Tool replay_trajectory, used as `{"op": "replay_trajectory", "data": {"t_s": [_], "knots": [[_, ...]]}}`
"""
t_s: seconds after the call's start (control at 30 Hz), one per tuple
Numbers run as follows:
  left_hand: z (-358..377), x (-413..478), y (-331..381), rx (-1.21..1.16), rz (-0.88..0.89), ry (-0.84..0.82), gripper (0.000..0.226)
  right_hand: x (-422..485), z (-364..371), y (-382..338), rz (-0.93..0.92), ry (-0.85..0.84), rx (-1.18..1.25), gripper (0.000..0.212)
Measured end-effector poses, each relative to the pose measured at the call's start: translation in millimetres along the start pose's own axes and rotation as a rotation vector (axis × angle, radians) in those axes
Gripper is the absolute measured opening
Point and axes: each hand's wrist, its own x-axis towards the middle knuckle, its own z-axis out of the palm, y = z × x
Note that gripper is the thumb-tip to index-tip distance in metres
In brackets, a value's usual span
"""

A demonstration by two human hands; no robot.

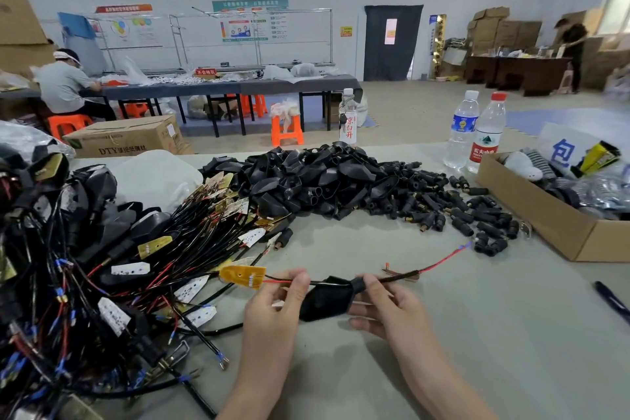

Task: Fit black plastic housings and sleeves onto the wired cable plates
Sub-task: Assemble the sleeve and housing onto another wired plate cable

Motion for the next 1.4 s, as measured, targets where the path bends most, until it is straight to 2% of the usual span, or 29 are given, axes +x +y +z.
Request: {"op": "replay_trajectory", "data": {"t_s": [0.17, 0.33, 0.43, 0.53, 0.6, 0.67, 0.8, 1.0, 1.13, 1.27, 1.4], "knots": [[-5.1, 3.8, -0.5, 0.087, -0.039, -0.11, 0.04, 4.2, -8.1, -6.3, -0.038, 0.078, 0.015, 0.022], [-11.4, -0.2, -9.6, 0.527, 0.037, -0.193, 0.056, 5.7, -13.2, -7.8, -0.078, 0.129, 0.018, 0.023], [-13.8, -0.7, -13.1, 0.649, 0.076, -0.271, 0.049, 7.5, -16.6, -8.9, -0.094, 0.147, 0.031, 0.023], [-15.9, -1.0, -12.2, 0.73, 0.124, -0.283, 0.073, 9.6, -20.1, -10.9, -0.113, 0.174, 0.046, 0.022], [-15.5, 0.5, -9.1, 0.631, 0.1, -0.253, 0.072, 11.3, -23.3, -12.0, -0.122, 0.192, 0.049, 0.022], [-15.1, 1.3, -3.3, 0.469, 0.061, -0.188, 0.055, 13.0, -27.2, -12.6, -0.128, 0.21, 0.048, 0.022], [-18.0, 5.3, 6.5, 0.144, -0.014, -0.103, 0.039, 15.7, -32.8, -13.3, -0.124, 0.236, 0.047, 0.024], [-21.6, 12.8, 6.6, -0.226, -0.182, -0.053, 0.032, 14.7, -31.0, -11.5, -0.108, 0.205, 0.025, 0.024], [-22.4, 13.3, 4.6, -0.249, -0.167, -0.03, 0.015, 11.9, -26.3, -9.0, -0.074, 0.166, 0.04, 0.024], [-19.0, 9.0, 4.5, -0.139, -0.098, -0.123, 0.02, 8.0, -19.1, -7.8, -0.038, 0.104, 0.046, 0.028], [-11.8, 3.6, 1.6, -0.029, -0.058, -0.185, 0.014, 3.9, -11.8, -5.9, -0.004, 0.044, 0.042, 0.03]]}}
